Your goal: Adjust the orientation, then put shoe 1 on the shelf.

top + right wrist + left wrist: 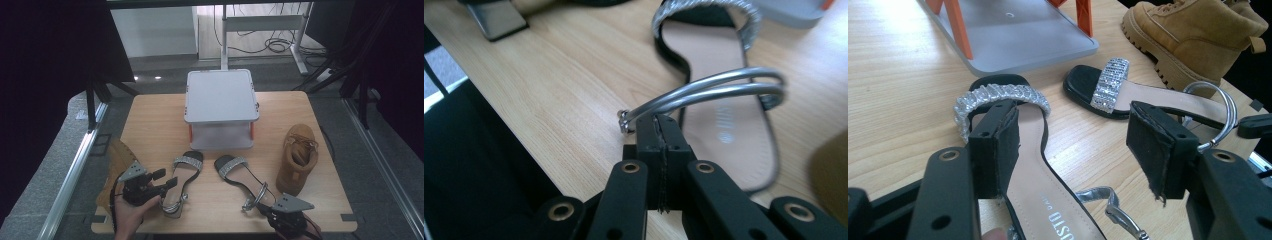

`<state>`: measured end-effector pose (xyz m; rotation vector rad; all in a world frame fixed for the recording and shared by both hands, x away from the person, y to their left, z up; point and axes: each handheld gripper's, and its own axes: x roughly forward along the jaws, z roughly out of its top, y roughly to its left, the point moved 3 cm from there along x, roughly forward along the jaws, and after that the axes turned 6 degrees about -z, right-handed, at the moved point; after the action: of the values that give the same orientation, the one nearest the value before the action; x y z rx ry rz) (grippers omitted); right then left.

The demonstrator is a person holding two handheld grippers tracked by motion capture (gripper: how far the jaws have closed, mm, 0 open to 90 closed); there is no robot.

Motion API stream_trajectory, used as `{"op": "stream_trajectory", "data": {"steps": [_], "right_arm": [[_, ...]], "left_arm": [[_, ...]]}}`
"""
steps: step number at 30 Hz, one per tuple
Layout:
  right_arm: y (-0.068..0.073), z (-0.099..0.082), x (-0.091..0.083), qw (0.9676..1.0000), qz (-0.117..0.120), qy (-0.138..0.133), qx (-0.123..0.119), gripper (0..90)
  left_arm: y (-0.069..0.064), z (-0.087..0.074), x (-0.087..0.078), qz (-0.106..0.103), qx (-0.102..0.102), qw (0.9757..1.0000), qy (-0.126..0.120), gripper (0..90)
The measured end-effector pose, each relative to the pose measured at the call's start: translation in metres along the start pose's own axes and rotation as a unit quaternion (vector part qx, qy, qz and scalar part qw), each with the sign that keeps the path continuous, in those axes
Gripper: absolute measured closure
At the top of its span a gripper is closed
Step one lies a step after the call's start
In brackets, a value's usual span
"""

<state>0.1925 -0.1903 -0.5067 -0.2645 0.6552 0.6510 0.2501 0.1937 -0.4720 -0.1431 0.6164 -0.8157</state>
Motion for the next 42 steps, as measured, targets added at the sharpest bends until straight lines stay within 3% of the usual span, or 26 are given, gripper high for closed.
{"op": "stream_trajectory", "data": {"steps": [6,12,16,20,22,25,29,33,36,42], "right_arm": [[-0.011,0.005,-0.017,0.9994,-0.014,-0.028,0.017,89.4],[-0.012,0.020,-0.017,0.9990,-0.014,-0.042,0.008,88.7],[-0.012,0.036,-0.009,0.9988,0.001,-0.047,-0.014,86.7],[-0.016,0.050,0.000,0.9979,0.015,-0.053,-0.034,82.0],[-0.019,0.054,0.004,0.9973,0.024,-0.057,-0.040,78.5],[-0.021,0.055,0.008,0.9965,0.039,-0.059,-0.044,72.6],[-0.022,0.050,0.006,0.9955,0.057,-0.063,-0.043,65.2],[-0.022,0.046,0.000,0.9951,0.058,-0.071,-0.037,61.5],[-0.024,0.046,-0.002,0.9950,0.055,-0.077,-0.034,59.4],[-0.027,0.047,0.000,0.9953,0.053,-0.077,-0.027,57.2]], "left_arm": [[0.000,0.000,0.000,-0.001,0.002,1.0000,0.002,38.0],[-0.004,-0.003,0.006,0.008,0.009,0.9998,0.017,38.0],[-0.007,0.000,0.009,0.030,0.025,0.9987,0.033,37.7],[-0.007,0.002,0.014,0.060,0.016,0.9969,0.049,37.7],[-0.008,0.004,0.018,0.079,0.013,0.9945,0.067,37.8],[-0.011,0.012,0.025,0.108,0.014,0.9887,0.103,37.7],[-0.013,0.020,0.037,0.127,0.009,0.9807,0.149,37.3],[-0.005,0.021,0.053,0.150,-0.010,0.9670,0.205,36.3],[-0.002,0.019,0.062,0.150,-0.026,0.9591,0.239,36.1],[0.004,0.016,0.077,0.163,-0.034,0.9394,0.300,34.1]]}}
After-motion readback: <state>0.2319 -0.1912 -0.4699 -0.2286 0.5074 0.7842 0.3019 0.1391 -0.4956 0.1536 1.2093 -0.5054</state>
